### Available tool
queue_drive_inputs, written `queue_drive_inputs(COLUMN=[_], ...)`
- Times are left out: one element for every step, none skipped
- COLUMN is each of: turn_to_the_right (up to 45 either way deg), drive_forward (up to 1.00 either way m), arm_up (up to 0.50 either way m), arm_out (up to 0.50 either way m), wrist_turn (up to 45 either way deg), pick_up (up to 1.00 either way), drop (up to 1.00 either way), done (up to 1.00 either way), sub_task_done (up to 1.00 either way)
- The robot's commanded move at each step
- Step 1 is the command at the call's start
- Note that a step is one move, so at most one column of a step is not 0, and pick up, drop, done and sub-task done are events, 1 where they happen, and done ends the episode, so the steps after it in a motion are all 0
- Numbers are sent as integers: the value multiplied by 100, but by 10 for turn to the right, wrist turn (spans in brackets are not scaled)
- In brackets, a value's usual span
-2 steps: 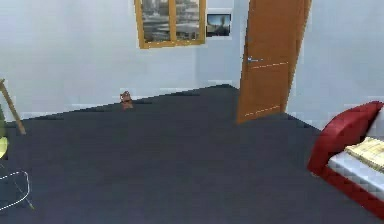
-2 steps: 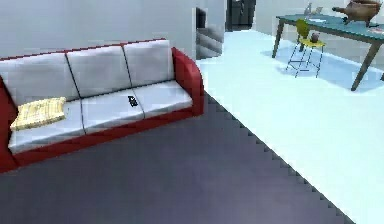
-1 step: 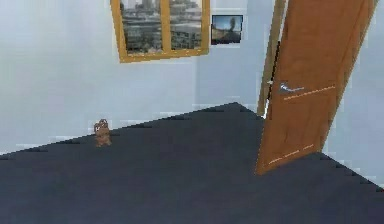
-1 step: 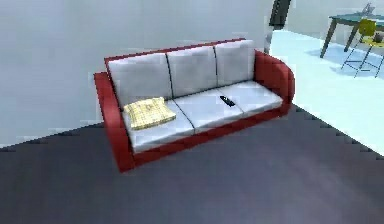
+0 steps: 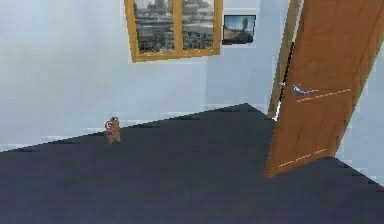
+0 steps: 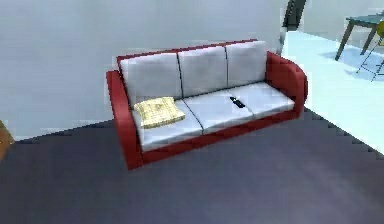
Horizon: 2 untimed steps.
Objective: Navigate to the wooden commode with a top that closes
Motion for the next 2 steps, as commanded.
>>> queue_drive_inputs(turn_to_the_right=[0, 0], drive_forward=[100, 50], arm_up=[0, 0], arm_out=[0, 0], wrist_turn=[0, 0], pick_up=[0, 0], drop=[0, 0], done=[0, 0], sub_task_done=[0, 0])
